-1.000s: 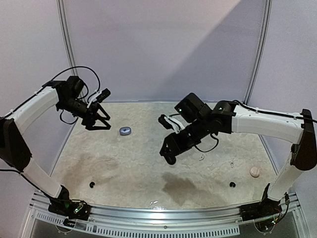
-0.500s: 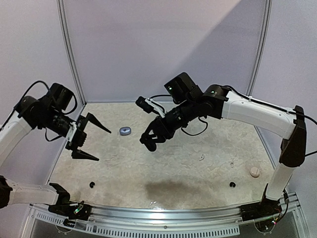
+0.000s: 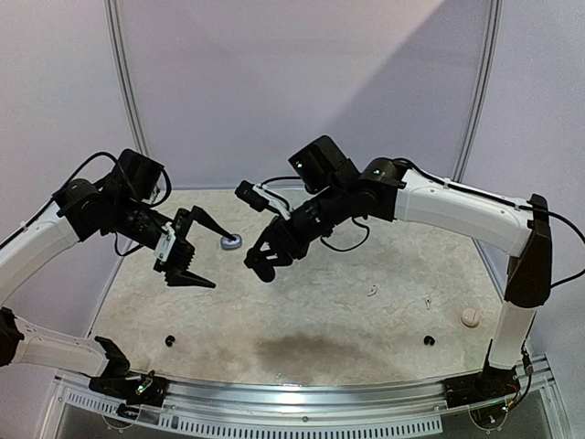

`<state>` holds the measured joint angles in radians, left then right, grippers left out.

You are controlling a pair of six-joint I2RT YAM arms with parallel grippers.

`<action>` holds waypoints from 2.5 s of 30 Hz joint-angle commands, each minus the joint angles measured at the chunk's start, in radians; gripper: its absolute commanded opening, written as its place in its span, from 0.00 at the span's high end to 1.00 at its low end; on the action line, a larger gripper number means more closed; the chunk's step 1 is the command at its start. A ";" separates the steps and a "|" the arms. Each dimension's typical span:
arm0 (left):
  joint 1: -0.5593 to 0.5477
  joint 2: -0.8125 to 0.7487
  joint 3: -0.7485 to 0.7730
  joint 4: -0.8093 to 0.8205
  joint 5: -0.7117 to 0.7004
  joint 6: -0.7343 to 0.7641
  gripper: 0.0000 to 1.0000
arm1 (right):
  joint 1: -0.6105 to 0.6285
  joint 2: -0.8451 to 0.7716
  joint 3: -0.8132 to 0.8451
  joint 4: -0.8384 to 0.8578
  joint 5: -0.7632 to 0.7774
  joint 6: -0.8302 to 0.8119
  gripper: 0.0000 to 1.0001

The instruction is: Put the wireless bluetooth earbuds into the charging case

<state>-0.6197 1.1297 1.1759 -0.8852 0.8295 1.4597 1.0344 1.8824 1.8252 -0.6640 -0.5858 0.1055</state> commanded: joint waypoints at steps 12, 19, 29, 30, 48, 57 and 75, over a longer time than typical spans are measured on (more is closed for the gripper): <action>-0.117 0.079 0.008 0.075 -0.069 0.119 0.24 | 0.049 0.027 0.041 0.057 -0.040 -0.009 0.83; -0.133 0.112 0.024 0.049 -0.088 0.157 0.37 | 0.058 0.042 0.055 0.076 -0.060 -0.016 0.84; -0.144 0.108 0.034 0.012 -0.114 0.192 0.85 | 0.063 0.045 0.051 0.074 -0.067 -0.026 0.86; -0.145 0.104 0.034 0.009 -0.110 0.196 0.89 | 0.063 0.044 0.050 0.077 -0.066 -0.026 0.86; -0.133 0.010 -0.035 0.153 -0.137 -0.456 1.00 | 0.061 -0.202 -0.168 0.270 0.253 -0.055 0.11; -0.075 -0.021 -0.081 0.356 -0.066 -1.072 1.00 | 0.062 -0.305 -0.339 0.418 0.274 -0.074 0.21; -0.057 -0.028 -0.094 0.416 -0.021 -1.228 1.00 | 0.075 -0.213 -0.302 0.391 0.216 -0.072 0.76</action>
<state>-0.6842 1.1103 1.0977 -0.4866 0.7780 0.2508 1.1072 1.6581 1.5063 -0.2768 -0.3721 0.0269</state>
